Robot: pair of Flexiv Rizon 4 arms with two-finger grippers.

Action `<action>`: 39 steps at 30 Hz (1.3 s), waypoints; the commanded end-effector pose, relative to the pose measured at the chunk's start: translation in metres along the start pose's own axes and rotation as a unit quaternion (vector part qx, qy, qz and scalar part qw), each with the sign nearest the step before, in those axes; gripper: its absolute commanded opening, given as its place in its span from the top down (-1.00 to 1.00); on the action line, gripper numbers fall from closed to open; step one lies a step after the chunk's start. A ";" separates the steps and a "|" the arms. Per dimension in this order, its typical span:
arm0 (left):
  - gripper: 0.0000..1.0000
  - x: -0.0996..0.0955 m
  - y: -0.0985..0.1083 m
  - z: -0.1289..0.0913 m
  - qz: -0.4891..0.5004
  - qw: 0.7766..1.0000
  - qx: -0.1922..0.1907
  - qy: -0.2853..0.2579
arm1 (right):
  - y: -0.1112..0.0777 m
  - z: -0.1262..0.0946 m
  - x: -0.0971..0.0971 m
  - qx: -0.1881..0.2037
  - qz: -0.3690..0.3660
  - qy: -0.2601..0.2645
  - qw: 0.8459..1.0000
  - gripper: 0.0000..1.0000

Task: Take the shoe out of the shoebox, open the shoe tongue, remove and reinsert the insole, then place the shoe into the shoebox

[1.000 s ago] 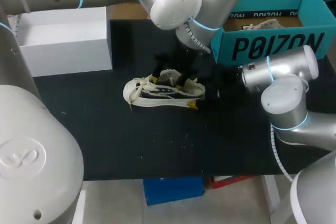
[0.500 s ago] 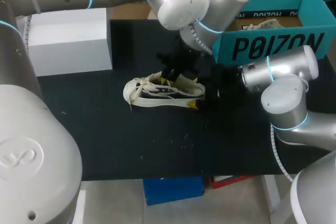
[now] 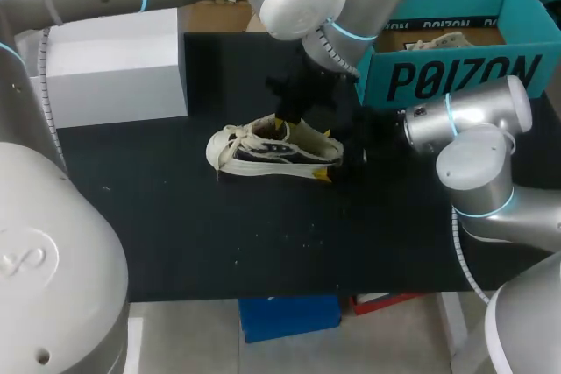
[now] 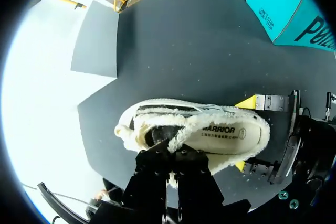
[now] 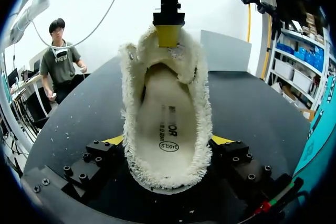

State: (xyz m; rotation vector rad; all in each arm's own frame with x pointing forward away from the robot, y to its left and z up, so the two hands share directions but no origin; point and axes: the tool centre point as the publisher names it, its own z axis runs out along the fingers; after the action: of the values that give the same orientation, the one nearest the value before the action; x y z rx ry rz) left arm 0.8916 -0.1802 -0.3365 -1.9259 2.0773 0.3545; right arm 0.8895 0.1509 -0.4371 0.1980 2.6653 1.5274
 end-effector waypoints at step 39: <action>-1.00 -0.141 0.043 0.036 -0.122 0.992 0.018 0.031 | 0.000 0.003 -0.001 0.000 0.000 0.000 1.000 1.00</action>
State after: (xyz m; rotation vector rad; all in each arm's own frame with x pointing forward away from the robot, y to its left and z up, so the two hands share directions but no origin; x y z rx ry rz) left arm 0.8644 -0.0436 -0.3203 -2.1449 1.8231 0.2508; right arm 0.8887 0.1554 -0.4375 0.1975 2.6650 1.5261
